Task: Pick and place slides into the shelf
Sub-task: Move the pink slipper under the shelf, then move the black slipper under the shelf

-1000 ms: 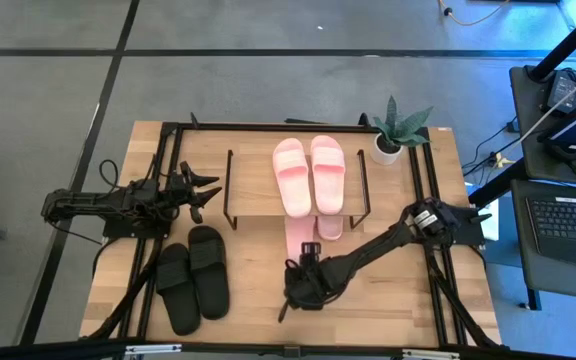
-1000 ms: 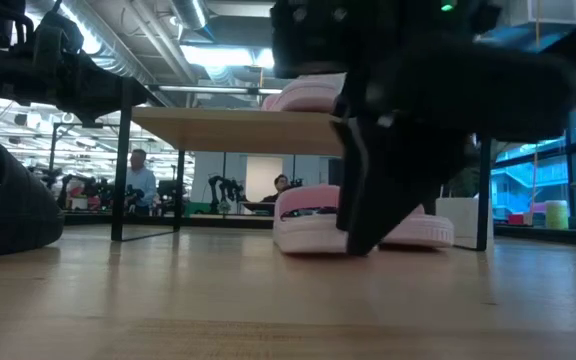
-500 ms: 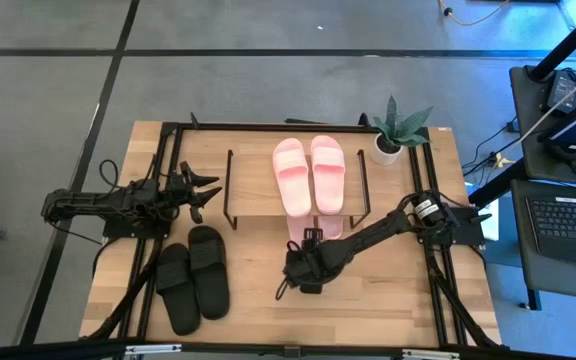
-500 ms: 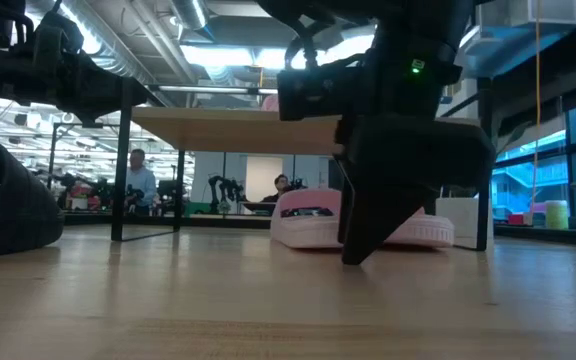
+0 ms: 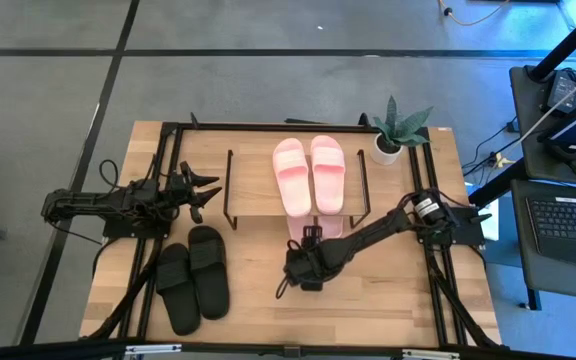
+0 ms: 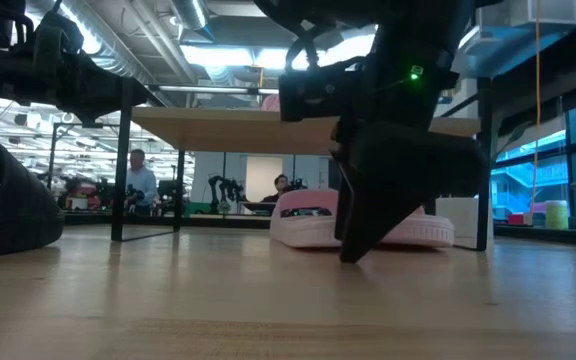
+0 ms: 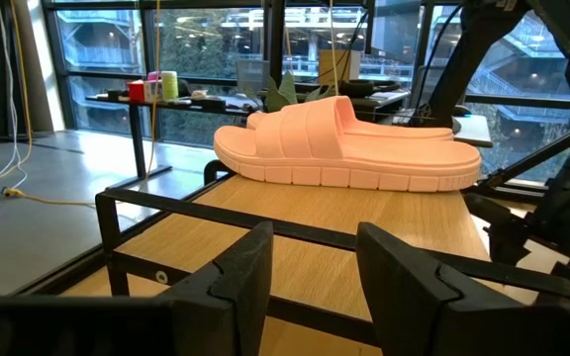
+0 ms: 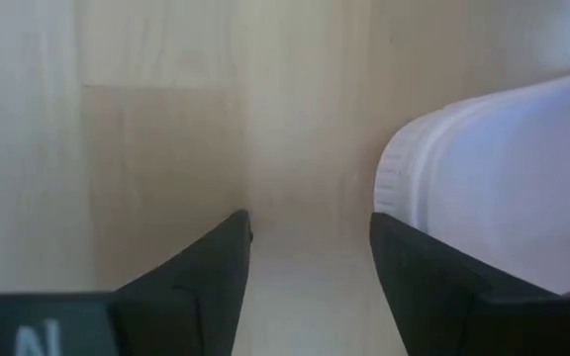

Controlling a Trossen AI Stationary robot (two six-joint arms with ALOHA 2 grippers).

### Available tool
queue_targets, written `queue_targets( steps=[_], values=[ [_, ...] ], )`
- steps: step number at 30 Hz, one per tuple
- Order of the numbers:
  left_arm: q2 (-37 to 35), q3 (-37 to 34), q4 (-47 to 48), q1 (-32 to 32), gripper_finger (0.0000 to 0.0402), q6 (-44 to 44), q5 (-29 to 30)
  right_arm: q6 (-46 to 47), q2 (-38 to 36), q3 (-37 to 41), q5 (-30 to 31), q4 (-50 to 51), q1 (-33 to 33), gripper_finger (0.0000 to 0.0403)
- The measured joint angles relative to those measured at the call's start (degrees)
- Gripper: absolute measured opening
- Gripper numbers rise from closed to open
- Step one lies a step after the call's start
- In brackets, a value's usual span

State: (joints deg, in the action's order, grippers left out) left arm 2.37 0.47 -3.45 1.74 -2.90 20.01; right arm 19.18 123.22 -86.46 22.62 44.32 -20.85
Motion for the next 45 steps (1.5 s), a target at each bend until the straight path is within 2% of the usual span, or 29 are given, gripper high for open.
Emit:
queue_targets(
  steps=[14, 19, 27, 34, 40, 45],
  values=[
    [0.0, 0.0, 0.0, 0.0, 0.0141, 0.0, 0.0, -0.09, 0.0, 0.04, 2.39, 0.52, 1.32, 0.021],
    [0.0, -0.02, 0.0, 0.0, 0.0141, -0.02, 0.0, -0.12, -0.22, 0.04, 0.51, 0.57, 0.53, 0.021],
    [0.0, -0.01, 0.0, 0.0, 0.0141, -0.07, 0.0, 3.25, -6.59, 0.09, -0.34, 1.77, -3.98, 0.021],
    [-0.02, 0.0, -0.01, 0.0, 0.0141, -0.09, 0.0, 9.48, -15.21, 0.07, 12.41, 9.88, -11.26, 0.021],
    [-0.02, 0.0, -0.02, 0.0, 0.0141, -0.11, 0.0, 12.96, -22.41, 0.04, 18.68, 14.53, -17.03, 0.021],
    [-0.02, 0.23, -0.01, -0.01, 0.0141, 0.11, 0.01, 18.14, -27.53, 0.04, 27.46, 22.87, -21.25, 0.021]
  ],
)
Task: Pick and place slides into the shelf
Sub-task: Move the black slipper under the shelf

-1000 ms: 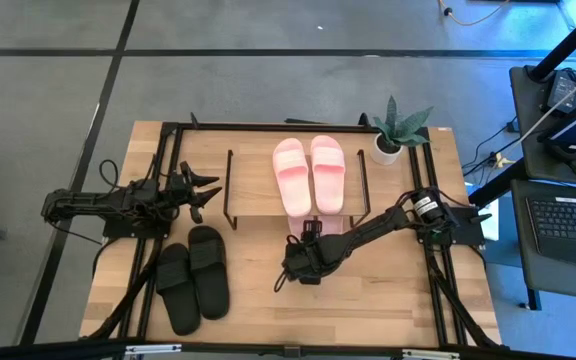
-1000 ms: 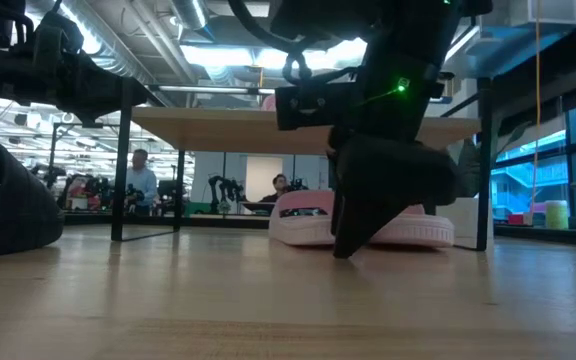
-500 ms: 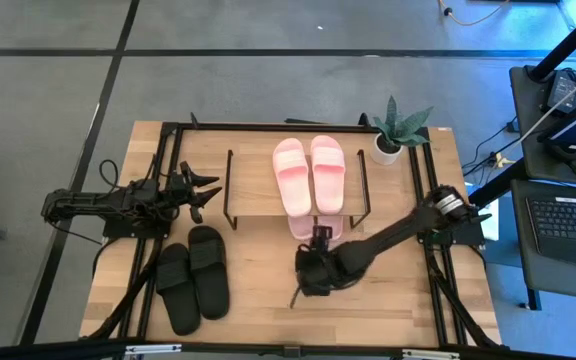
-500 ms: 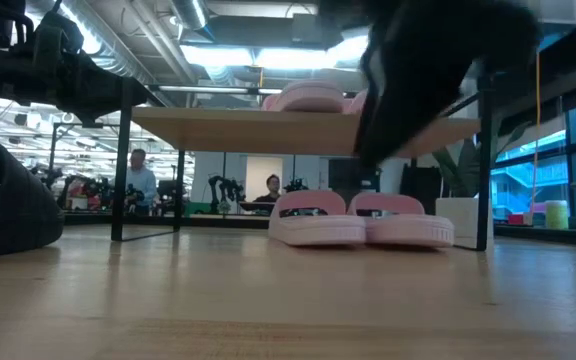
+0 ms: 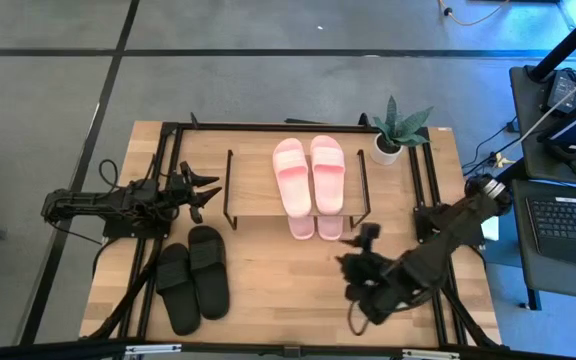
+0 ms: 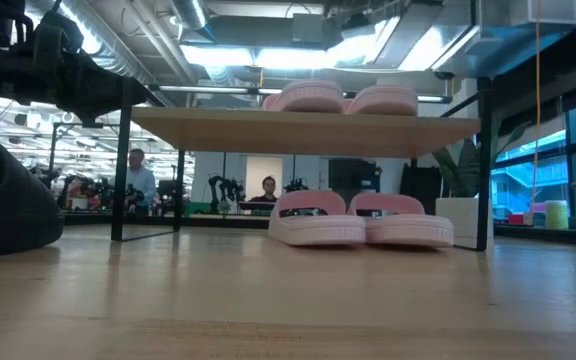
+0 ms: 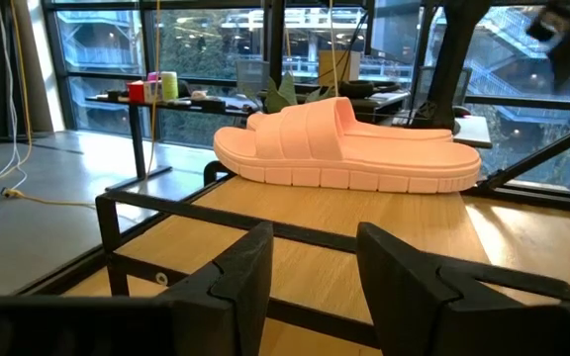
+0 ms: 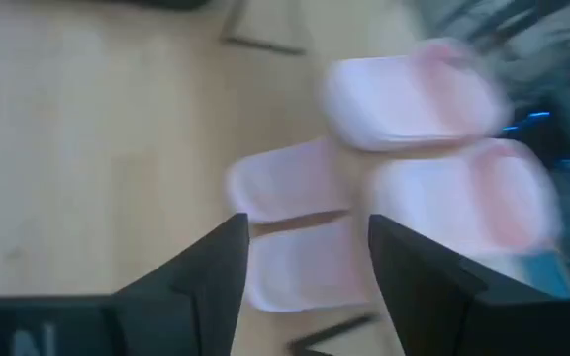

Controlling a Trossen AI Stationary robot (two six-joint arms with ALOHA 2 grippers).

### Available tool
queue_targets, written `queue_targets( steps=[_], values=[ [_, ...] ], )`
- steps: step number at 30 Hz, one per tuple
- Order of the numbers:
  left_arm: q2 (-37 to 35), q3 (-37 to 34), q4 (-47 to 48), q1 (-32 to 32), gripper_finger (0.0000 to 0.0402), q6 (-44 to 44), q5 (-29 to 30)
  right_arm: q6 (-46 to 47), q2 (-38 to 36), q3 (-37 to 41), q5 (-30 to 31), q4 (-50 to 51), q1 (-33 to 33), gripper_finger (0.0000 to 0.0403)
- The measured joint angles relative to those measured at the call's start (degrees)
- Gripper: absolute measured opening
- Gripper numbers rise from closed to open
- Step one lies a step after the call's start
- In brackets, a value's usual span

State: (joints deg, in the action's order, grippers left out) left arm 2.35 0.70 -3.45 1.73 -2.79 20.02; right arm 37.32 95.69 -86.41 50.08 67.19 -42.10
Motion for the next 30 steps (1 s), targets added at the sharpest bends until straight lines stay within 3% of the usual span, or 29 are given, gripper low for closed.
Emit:
queue_targets(
  steps=[9, 14, 19, 25, 30],
  values=[
    [0.0, 7.0, -0.22, 0.0, 0.0141, 0.31, -0.45, 23.9, -5.24, 0.38, 12.53, 22.83, -5.78, 0.021],
    [-0.02, 10.56, -0.12, 0.01, 0.0141, 1.63, -12.37, 26.59, -9.35, 8.87, 15.58, 22.73, -5.86, 0.021],
    [-0.02, 12.57, -0.14, -0.01, 0.0141, 1.56, -23.02, 35.13, -19.01, 22.4, 17.2, 22.87, -6.48, 0.021],
    [-0.02, 12.65, 0.07, -0.01, 0.0141, 1.42, -24.19, 38.72, -30.68, 31.08, 17.26, 22.95, -6.45, 0.021],
    [-0.02, 12.65, 0.03, -0.01, 0.0141, 1.42, -24.19, 40.21, -35.72, 36.22, 16.48, 20.13, -5.65, 0.021]
  ],
)
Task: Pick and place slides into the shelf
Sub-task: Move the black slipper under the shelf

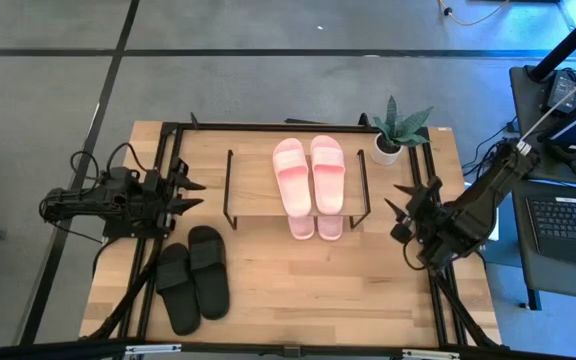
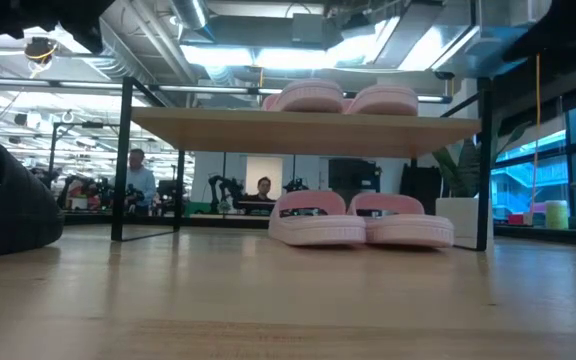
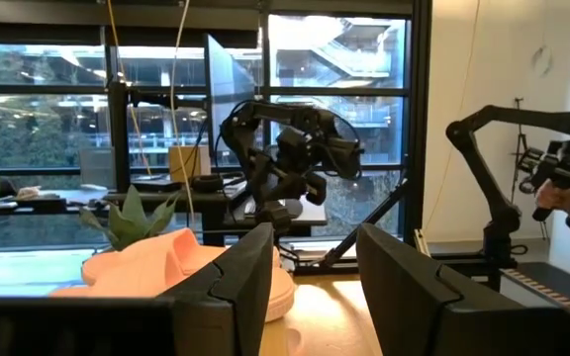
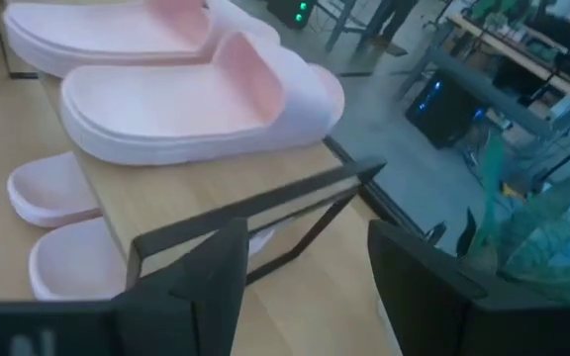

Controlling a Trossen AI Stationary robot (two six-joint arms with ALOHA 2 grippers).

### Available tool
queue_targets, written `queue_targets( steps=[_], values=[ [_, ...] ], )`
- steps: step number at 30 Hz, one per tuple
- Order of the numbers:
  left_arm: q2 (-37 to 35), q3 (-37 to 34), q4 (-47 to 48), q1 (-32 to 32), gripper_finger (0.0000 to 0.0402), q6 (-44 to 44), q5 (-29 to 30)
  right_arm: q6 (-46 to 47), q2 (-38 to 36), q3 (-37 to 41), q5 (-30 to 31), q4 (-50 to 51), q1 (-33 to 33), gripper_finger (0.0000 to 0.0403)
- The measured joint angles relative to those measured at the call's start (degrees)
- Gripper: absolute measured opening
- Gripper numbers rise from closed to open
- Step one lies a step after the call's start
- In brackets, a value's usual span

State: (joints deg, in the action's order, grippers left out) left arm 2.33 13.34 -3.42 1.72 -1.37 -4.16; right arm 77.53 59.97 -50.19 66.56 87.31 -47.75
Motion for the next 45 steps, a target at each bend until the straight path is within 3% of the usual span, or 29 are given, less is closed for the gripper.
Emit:
queue_targets(
  steps=[9, 18, 34, 45],
  values=[
    [0.0, -0.02, 0.0, 0.0, 0.0141, 0.44, 0.12, -2.0, 0.22, 5.39, -0.52, -8.4, 4.37, 0.021],
    [0.0, -0.04, 0.06, 0.0, 0.0141, 0.42, 0.15, -15.53, 0.26, 6.01, -1.45, -20.2, 9.02, 0.021],
    [0.02, -0.11, 3.61, 0.0, 0.0141, -0.07, 0.2, -22.98, 0.28, 6.01, -6.67, -26.19, 16.1, 0.021],
    [0.02, -0.11, 4.39, 0.0, 0.0141, -0.13, 0.22, -32.94, 0.28, 6.01, -7.47, -35.77, 18.57, 0.021]
  ],
)
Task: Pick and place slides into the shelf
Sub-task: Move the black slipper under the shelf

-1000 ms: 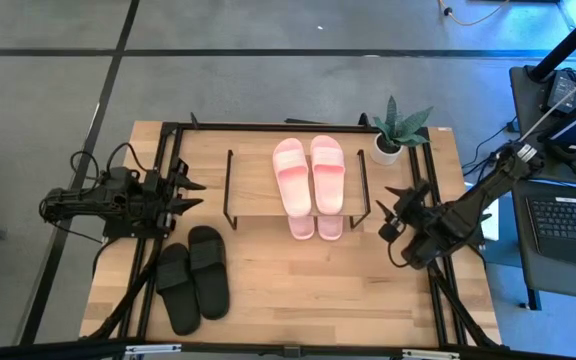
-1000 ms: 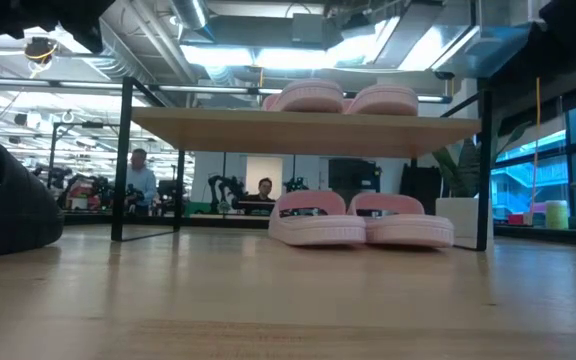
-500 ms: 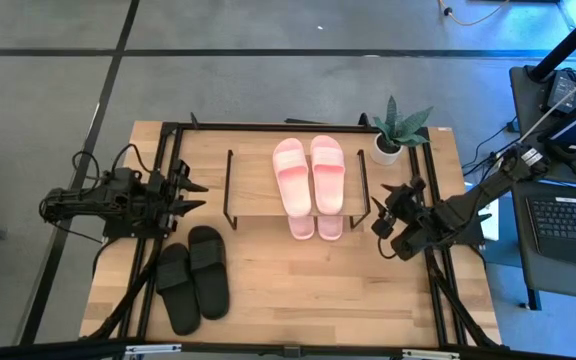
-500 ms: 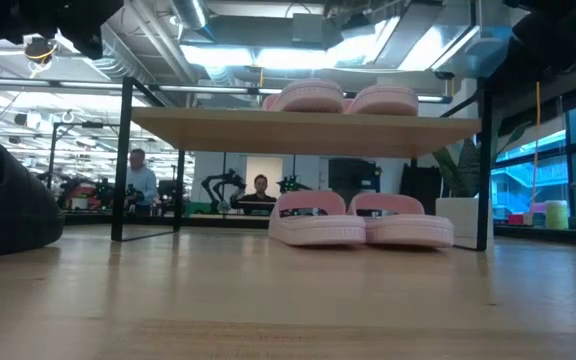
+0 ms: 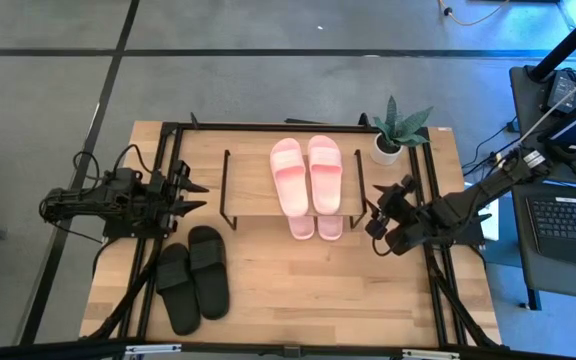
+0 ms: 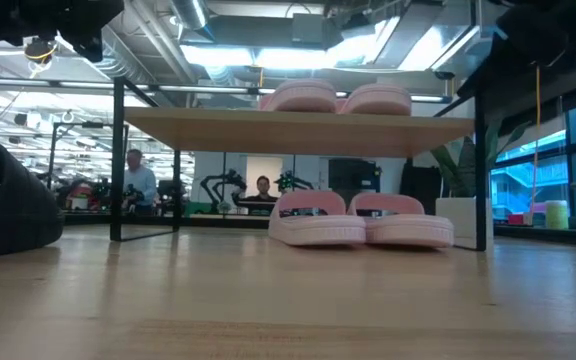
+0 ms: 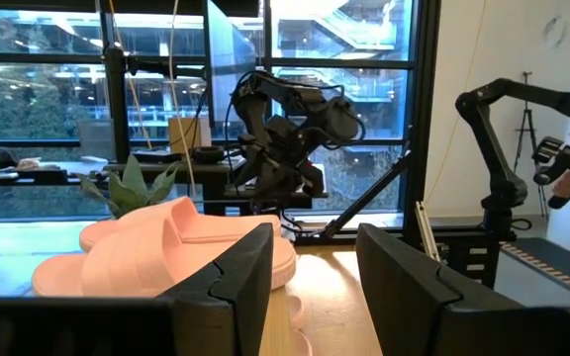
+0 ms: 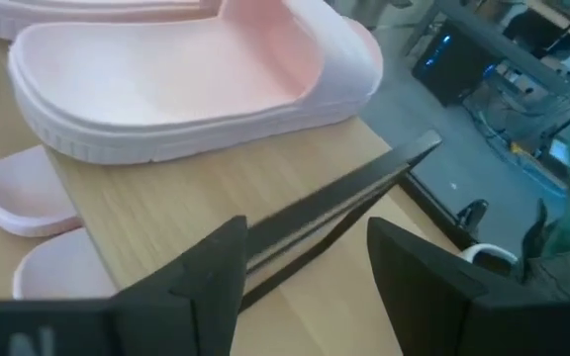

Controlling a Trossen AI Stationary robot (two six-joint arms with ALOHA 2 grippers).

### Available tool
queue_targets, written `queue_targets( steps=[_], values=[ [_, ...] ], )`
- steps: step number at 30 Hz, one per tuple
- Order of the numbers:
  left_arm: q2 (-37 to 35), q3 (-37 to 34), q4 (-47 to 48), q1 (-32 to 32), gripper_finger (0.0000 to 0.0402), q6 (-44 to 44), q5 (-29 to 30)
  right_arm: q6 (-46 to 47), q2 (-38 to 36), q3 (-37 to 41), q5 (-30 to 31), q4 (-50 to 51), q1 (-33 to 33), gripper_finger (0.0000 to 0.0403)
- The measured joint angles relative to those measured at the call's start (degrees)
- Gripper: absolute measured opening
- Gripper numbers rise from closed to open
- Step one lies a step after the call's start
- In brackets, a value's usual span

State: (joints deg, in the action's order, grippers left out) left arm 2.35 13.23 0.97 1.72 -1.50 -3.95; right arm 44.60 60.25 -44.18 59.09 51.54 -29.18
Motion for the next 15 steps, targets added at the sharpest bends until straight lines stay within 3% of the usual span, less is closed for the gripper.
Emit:
queue_targets(
  steps=[9, 15],
  values=[
    [0.0, 0.0, 0.3, 0.0, 0.0141, -0.02, 0.0, -7.27, 0.02, 0.0, -3.11, -5.89, 2.53, 0.021],
    [0.0, 0.0, 1.36, 0.02, 0.0141, -1.3, 0.0, -7.74, 0.02, 0.0, 2.0, -5.91, 2.51, 0.021]
  ],
)
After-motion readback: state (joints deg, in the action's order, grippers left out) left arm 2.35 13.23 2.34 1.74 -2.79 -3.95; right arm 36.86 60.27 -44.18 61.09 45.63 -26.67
